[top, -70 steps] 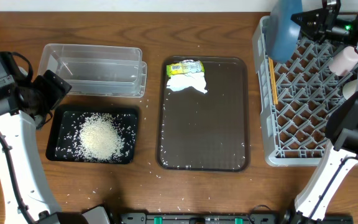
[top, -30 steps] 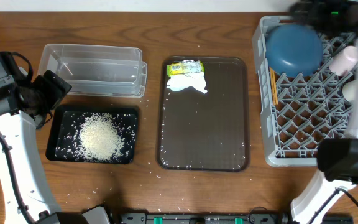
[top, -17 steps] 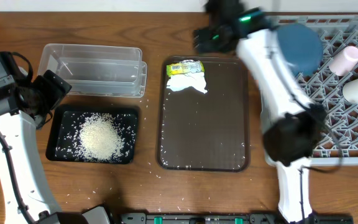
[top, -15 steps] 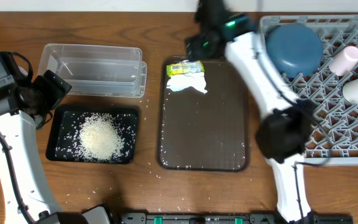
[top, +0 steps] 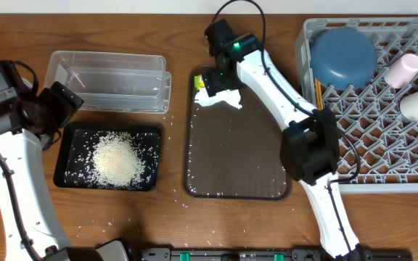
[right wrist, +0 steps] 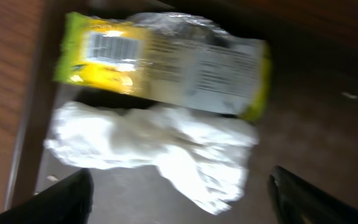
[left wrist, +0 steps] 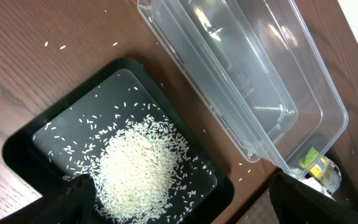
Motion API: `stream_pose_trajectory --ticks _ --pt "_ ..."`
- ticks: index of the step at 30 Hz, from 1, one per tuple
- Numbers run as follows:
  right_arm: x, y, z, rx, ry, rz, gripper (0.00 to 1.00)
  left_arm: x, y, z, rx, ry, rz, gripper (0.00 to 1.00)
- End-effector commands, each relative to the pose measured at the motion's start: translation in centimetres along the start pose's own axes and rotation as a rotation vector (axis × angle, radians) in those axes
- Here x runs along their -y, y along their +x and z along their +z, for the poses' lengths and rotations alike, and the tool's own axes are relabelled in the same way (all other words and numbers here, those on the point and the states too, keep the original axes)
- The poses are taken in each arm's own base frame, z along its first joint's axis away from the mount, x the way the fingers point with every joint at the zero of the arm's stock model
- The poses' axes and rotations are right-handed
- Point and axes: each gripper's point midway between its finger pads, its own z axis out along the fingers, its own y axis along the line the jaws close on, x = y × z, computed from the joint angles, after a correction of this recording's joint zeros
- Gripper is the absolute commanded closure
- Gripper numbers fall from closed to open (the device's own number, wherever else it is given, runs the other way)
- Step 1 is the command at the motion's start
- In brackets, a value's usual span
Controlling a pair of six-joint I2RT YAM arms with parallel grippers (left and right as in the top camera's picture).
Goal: Sort waste into correct bins and load items into the dishwasher rack
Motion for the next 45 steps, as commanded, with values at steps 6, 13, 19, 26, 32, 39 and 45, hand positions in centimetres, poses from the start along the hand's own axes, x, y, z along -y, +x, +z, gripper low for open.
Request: stream_pose_trajectory --ticks 6,13,19,26,32,39,45 --pt "14.8 -5.1 -16.9 0.359 0.262 0.241 0.01 0.0 -0.3 0.0 0.0 -0.001 -0.006 0.08" --pt "28.9 -1.3 -21.5 0.37 0.383 0.499 0.01 0.0 -0.3 0.0 0.0 -0.002 -0.006 0.08" --pt "36.5 3.3 -21.4 0.302 0.39 0.664 0.01 0.0 -0.3 0.0 0.0 -0.001 -0.006 0.08" --pt "42.9 7.5 -22.7 0.292 0.452 0.805 0.01 0.0 0.8 0.0 -0.046 0.005 -0.013 0.08" --pt "45.5 9.7 -23.4 0.287 0.48 0.868 0.01 6.5 5.3 -1.3 -0.25 0.359 0.144 0.08" --pt "46.7 10.7 -23.7 0.285 0.493 0.897 0.01 14.8 11.6 -2.5 -0.278 0.581 0.579 0.08" --pt "46.7 10.7 -23.7 0.285 0.493 0.897 0.01 20.6 14.7 0.0 -0.09 0.475 0.774 0.08"
